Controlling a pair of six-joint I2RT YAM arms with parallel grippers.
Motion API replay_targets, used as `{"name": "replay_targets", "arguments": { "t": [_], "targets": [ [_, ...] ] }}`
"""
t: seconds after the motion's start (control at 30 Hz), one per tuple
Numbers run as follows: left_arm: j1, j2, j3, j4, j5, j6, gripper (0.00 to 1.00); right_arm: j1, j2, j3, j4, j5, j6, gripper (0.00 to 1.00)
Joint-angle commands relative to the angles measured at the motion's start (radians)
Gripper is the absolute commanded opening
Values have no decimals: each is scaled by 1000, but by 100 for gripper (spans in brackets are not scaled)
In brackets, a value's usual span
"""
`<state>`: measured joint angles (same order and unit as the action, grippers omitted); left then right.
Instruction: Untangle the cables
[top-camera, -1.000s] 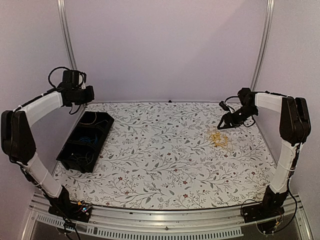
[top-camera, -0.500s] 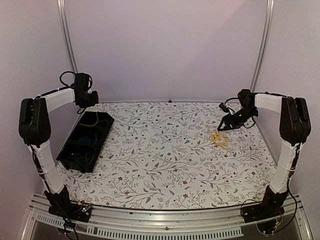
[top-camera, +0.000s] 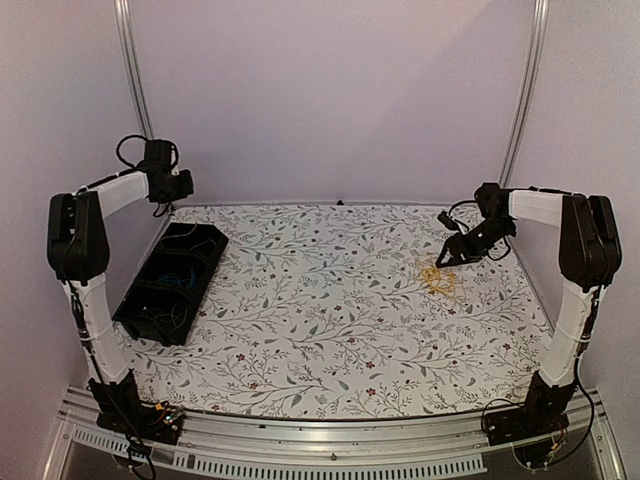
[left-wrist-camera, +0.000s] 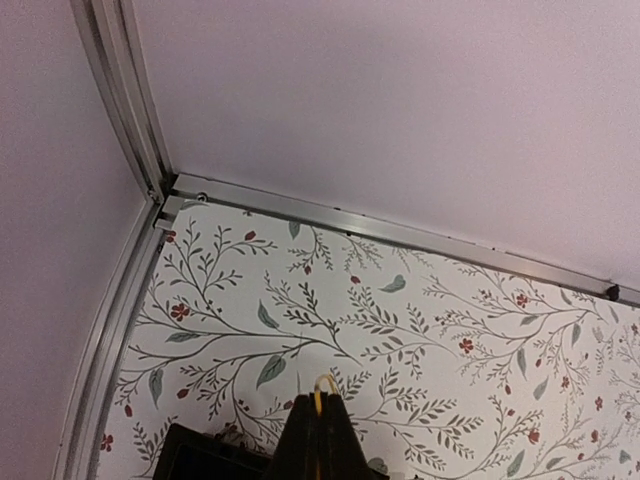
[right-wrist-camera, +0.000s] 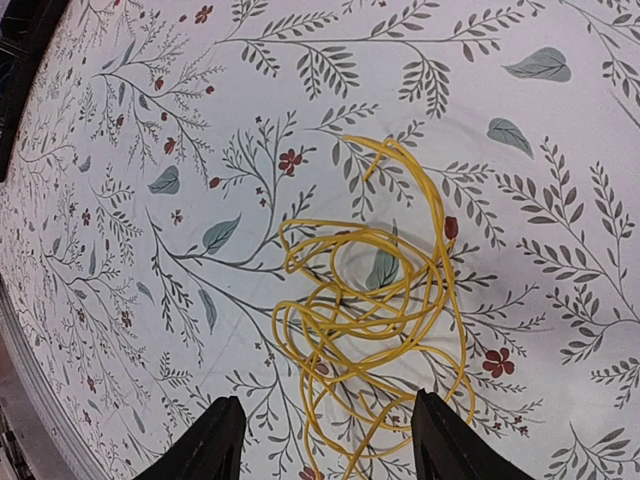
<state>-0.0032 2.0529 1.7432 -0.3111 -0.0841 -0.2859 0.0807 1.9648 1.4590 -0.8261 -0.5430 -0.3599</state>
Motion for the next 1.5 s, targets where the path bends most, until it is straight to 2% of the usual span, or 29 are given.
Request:
{"name": "replay_targets", "arguments": {
  "t": [0.0,0.07,0.23,0.47,0.63,1.0,1.1,1.3,1.47],
  "targets": [
    [-24,-102,-218,107,67,42,0,8,-39,-24,6,7,-1,61],
    [-27,-170,-320,159,62,48,0,7,-41,-31,7,6,1,61],
    [-30,-288,-444,138,74,38,0,7,-29,-17,6,6,-4,61],
    [-32,-283,-457,-41,-5,42,0,7,-8,-1,3,-5,1,61],
    [-35,-163,-340,-141,-22,50,0,8,5,5,-1,-10,-1,61],
    [-40,170,95,-395,-30,78,0,8,-9,-12,1,-2,-1,61],
    [-46,183,96,-427,-27,74,0,8,-13,-12,5,-2,-1,61],
    [-57,114,-48,-396,-38,61,0,8,-20,-11,14,-4,8,61],
    [-58,74,-16,-443,-55,36,18,7,-17,-3,13,-5,6,61]
  ]
}}
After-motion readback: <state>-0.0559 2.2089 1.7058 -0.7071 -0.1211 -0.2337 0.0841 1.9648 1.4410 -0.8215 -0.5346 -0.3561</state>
